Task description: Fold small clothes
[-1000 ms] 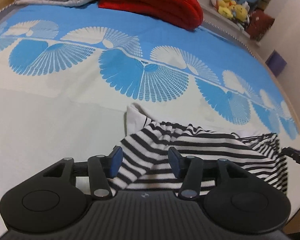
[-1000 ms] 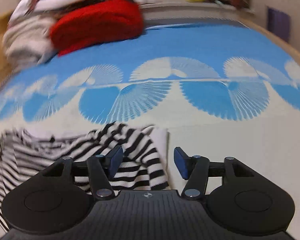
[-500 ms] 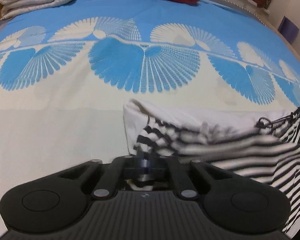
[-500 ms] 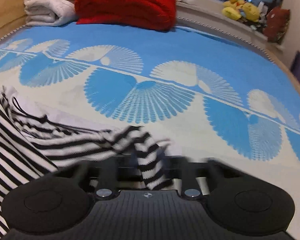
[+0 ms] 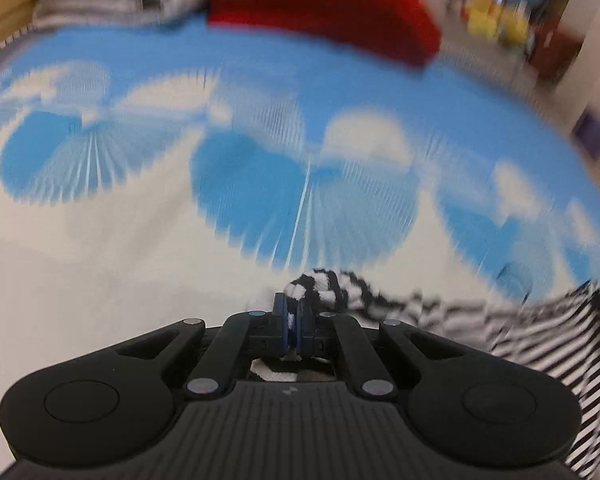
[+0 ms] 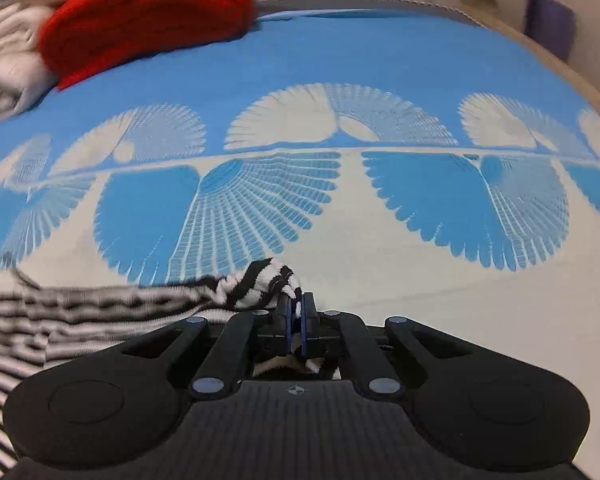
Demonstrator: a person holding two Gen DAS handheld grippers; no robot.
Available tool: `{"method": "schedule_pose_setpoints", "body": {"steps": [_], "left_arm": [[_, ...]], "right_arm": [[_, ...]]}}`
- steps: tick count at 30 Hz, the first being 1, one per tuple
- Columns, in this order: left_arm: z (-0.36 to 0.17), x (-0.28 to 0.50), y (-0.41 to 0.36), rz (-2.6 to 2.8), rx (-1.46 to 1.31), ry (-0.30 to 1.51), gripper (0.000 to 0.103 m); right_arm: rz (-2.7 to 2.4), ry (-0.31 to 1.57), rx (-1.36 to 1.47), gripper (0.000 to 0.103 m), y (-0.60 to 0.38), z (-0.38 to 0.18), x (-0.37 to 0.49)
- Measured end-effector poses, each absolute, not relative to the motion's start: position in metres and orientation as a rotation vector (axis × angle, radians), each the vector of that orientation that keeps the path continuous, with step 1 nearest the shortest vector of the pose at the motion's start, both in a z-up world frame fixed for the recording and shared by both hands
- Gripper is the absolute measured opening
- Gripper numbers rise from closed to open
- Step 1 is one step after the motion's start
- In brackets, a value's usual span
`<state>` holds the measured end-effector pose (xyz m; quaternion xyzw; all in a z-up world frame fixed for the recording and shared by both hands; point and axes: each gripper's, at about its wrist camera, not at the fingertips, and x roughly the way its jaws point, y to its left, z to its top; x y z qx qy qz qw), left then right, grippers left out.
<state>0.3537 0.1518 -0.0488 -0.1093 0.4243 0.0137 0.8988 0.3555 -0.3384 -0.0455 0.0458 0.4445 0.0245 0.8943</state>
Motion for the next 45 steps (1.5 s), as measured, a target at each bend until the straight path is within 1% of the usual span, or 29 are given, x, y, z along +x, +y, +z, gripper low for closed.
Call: {"method": "schedule_pose_setpoints", "body": {"steps": [2,4,5,6,7,8,9,10,11,12,13,17,19,20,22,24,25,26,28,29,31,34,38,40,41,42,43,44,45], "left_arm": [[-0.049,0.355,0.152,0.049,-0.228,0.865,0.003],[-0.065,0.364,0.148,0.069,-0.189,0.971,0.007],[-0.074,0.365,0.145,0.072,-0.177,1.042,0.019],[-0.08,0.366,0.141,0.06,-0.166,1.114,0.031],[-0.078,0.361,0.138,0.048,-0.145,1.124,0.032],[-0.072,0.356,0.135,0.049,-0.114,1.098,0.034],[-0.061,0.349,0.133,0.054,-0.092,1.055,0.039],[-0.05,0.341,0.135,0.052,-0.098,1.022,0.044],[-0.041,0.332,0.138,0.045,-0.122,0.998,0.048],[-0.03,0.323,0.145,0.037,-0.16,0.987,0.048],[-0.021,0.314,0.152,0.038,-0.2,0.988,0.048],[0.014,0.276,0.185,0.042,-0.4,1.002,0.048],[0.024,0.248,0.191,0.026,-0.425,0.999,0.048],[0.024,0.233,0.194,0.019,-0.42,1.006,0.048],[0.012,0.21,0.197,0.019,-0.386,1.026,0.047],[-0.009,0.194,0.202,0.044,-0.403,1.069,0.046],[-0.025,0.191,0.207,0.064,-0.427,1.137,0.042],[-0.033,0.193,0.211,0.097,-0.463,1.183,0.032],[-0.034,0.194,0.217,0.103,-0.524,1.148,0.032],[-0.035,0.196,0.218,0.1,-0.532,1.145,0.032],[-0.043,0.2,0.216,0.111,-0.536,1.191,0.033],[-0.062,0.204,0.212,0.124,-0.558,1.294,0.034],[-0.07,0.204,0.207,0.118,-0.551,1.318,0.036],[-0.072,0.204,0.203,0.106,-0.534,1.324,0.033],[-0.072,0.203,0.202,0.098,-0.525,1.322,0.027],[-0.071,0.202,0.202,0.083,-0.517,1.316,0.005],[-0.07,0.204,0.201,0.057,-0.503,1.303,0.002],[-0.065,0.203,0.199,0.051,-0.485,1.271,0.002],[-0.056,0.201,0.2,0.059,-0.462,1.225,0.001]], "right_arm": [[0.072,0.795,0.14,0.003,-0.341,-0.026,0.352],[0.086,0.73,0.126,0.005,-0.338,-0.02,0.35],[0.075,0.764,0.108,0.005,-0.336,-0.026,0.353],[0.072,0.833,0.092,0.012,-0.334,-0.036,0.357],[0.08,0.947,0.072,0.018,-0.331,-0.052,0.361],[0.081,1.037,0.045,0.018,-0.328,-0.064,0.362],[0.07,1.036,0.034,0.02,-0.328,-0.063,0.357],[0.06,1.002,0.047,0.026,-0.33,-0.053,0.352],[0.054,0.964,0.075,0.03,-0.334,-0.041,0.346],[0.056,0.926,0.11,0.037,-0.339,-0.027,0.339],[0.061,0.888,0.152,0.04,-0.347,-0.012,0.328],[0.096,0.885,0.231,0.043,-0.376,0.027,0.294],[0.108,0.878,0.26,0.051,-0.393,0.042,0.271],[0.118,0.887,0.267,0.051,-0.397,0.045,0.256],[0.131,0.911,0.281,0.054,-0.409,0.043,0.233],[0.121,0.936,0.298,0.054,-0.419,0.031,0.213],[0.099,0.95,0.312,0.054,-0.424,0.021,0.203],[0.084,0.965,0.334,0.054,-0.427,0.01,0.194],[0.068,1.066,0.354,0.053,-0.432,-0.011,0.189],[0.066,1.069,0.369,0.053,-0.433,-0.014,0.187],[0.08,1.045,0.37,0.053,-0.432,-0.014,0.185],[0.083,1.104,0.34,0.053,-0.426,-0.025,0.187],[0.077,1.155,0.36,0.053,-0.422,-0.041,0.194],[0.08,1.172,0.346,0.053,-0.418,-0.046,0.196],[0.083,1.174,0.331,0.052,-0.416,-0.048,0.195],[0.095,1.181,0.315,0.047,-0.414,-0.049,0.195],[0.102,1.179,0.295,0.031,-0.412,-0.05,0.196],[0.112,1.174,0.276,0.024,-0.411,-0.049,0.195],[0.12,1.162,0.271,0.014,-0.412,-0.047,0.194]]}}
